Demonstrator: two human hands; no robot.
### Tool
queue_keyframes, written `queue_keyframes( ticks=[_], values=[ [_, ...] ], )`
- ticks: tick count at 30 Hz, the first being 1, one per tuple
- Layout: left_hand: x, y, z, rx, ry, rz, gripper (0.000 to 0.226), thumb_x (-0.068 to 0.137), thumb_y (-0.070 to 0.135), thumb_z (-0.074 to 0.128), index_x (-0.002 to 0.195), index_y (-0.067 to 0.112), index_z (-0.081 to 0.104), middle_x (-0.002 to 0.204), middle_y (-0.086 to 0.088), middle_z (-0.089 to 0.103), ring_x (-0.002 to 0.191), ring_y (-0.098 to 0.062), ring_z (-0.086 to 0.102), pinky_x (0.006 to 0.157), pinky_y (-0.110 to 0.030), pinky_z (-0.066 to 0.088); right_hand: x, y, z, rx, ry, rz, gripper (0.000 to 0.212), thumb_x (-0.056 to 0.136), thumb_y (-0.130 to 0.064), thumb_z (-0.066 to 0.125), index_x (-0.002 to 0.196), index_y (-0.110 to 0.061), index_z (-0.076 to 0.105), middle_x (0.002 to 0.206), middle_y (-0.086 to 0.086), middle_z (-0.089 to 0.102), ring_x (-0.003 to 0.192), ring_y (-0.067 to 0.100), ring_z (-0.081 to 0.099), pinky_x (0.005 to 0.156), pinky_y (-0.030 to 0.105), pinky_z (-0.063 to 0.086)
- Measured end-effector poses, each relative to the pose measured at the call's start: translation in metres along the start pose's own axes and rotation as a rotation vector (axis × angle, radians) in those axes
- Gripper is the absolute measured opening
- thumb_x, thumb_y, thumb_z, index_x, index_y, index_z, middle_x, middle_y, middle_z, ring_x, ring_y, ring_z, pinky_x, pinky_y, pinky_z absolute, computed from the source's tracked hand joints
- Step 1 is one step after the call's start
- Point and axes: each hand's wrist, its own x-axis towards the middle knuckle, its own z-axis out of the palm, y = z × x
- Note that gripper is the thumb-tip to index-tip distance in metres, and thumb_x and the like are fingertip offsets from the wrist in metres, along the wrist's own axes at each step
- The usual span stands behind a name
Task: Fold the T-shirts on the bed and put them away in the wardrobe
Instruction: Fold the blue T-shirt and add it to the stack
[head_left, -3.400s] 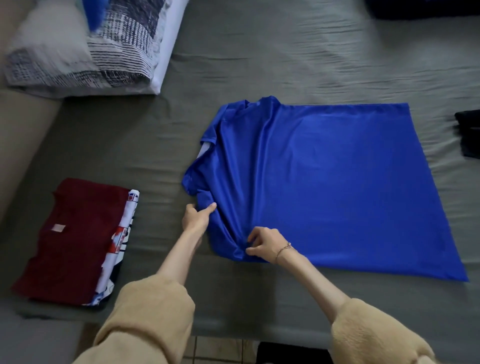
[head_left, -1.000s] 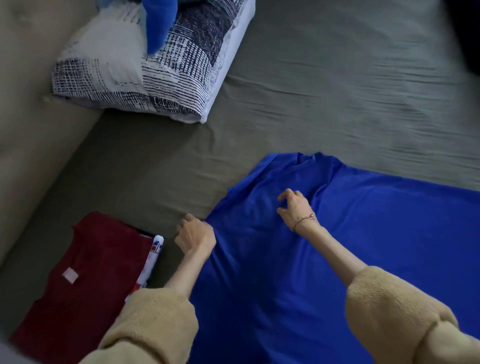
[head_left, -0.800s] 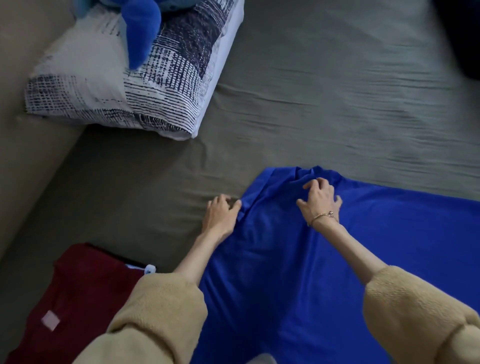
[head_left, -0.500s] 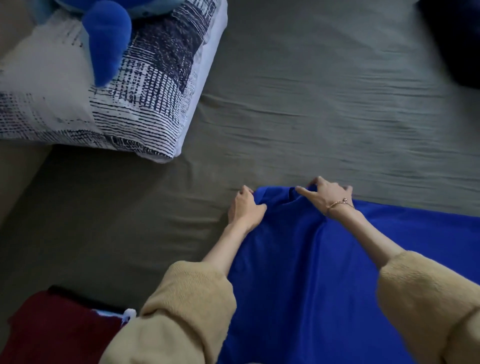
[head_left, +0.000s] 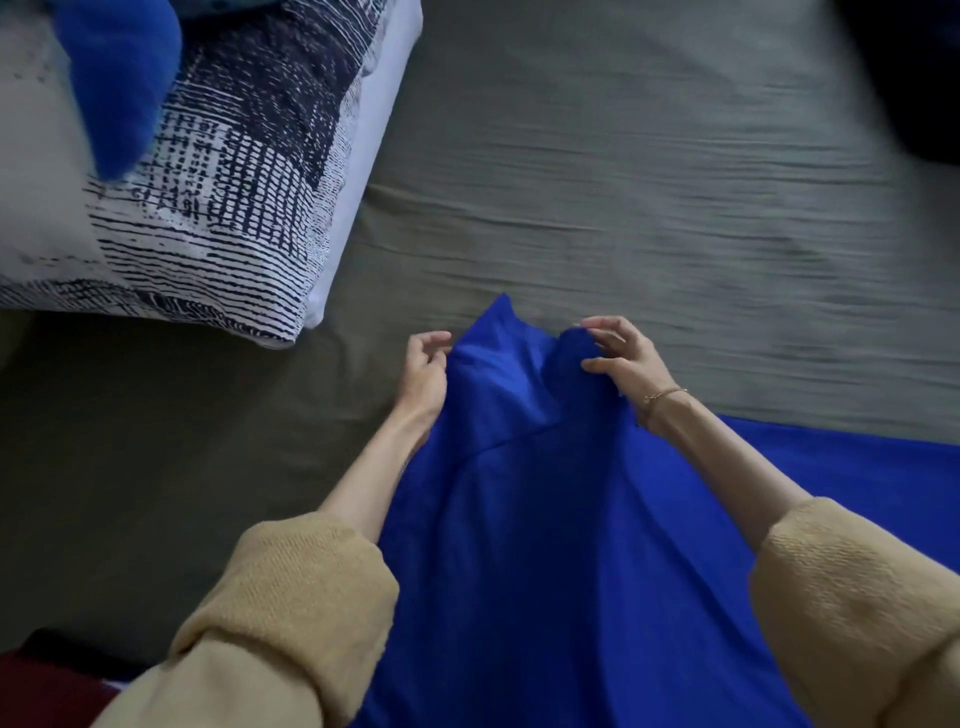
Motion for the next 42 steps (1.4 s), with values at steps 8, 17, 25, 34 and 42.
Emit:
queue_keyframes(
  ticks=[8, 17, 25, 34, 42],
  values=[
    [0.021, -0.002, 0.002, 0.621, -0.065, 0.047, 0.026, 0.095, 0.04, 0.049, 0.09, 0.015, 0.054, 0.088, 0.0, 0.056, 0.095, -0.024, 0.055, 0.069, -0.026, 0.032, 0.037, 0.007, 0.009, -0.744, 0.022, 0.077, 0.047, 0.082, -0.035, 0.069, 0.115, -0.005, 0.055, 0.113, 0.007, 0.058, 0.109, 0.027, 0.053, 0.082, 0.028, 0.039],
    [0.046, 0.003, 0.002, 0.957, -0.017, 0.415, 0.025, 0.103, 0.032, 0.03, 0.101, 0.012, 0.044, 0.094, -0.017, 0.064, 0.092, -0.039, 0.057, 0.065, -0.034, 0.029, 0.047, 0.012, 0.025, -0.837, 0.04, -0.258, 0.027, 0.096, -0.031, 0.049, 0.108, -0.007, 0.05, 0.082, 0.011, 0.055, 0.089, 0.035, 0.055, 0.068, 0.035, 0.035],
    [0.051, -0.011, 0.0, 0.828, 0.039, 0.504, 0.035, 0.103, 0.037, 0.028, 0.093, 0.01, 0.05, 0.062, -0.005, 0.051, 0.064, -0.03, 0.052, 0.063, -0.035, 0.035, 0.055, 0.02, 0.031, -1.187, 0.176, -0.323, 0.041, 0.1, -0.041, 0.034, 0.107, -0.003, 0.046, 0.097, 0.02, 0.064, 0.091, 0.039, 0.058, 0.064, 0.035, 0.032],
    [0.022, -0.008, -0.071, 0.476, -0.457, -0.018, 0.041, 0.059, 0.052, 0.082, 0.074, 0.018, 0.065, 0.057, 0.013, 0.053, 0.057, -0.007, 0.048, 0.056, -0.016, 0.041, 0.056, 0.006, 0.043, -0.978, 0.024, -0.221, 0.061, 0.08, -0.057, 0.06, 0.107, -0.004, 0.05, 0.115, 0.011, 0.048, 0.114, 0.027, 0.045, 0.094, 0.041, 0.043],
    [0.023, -0.014, -0.083, 0.787, -0.572, -0.034, 0.034, 0.071, 0.024, 0.082, 0.092, 0.003, 0.065, 0.084, 0.008, 0.049, 0.075, -0.011, 0.048, 0.068, -0.02, 0.037, 0.077, -0.019, 0.088, -1.117, -0.124, -0.193, 0.045, 0.093, -0.037, 0.052, 0.133, -0.016, 0.046, 0.133, 0.009, 0.045, 0.129, 0.026, 0.031, 0.098, 0.05, 0.032]
  ],
)
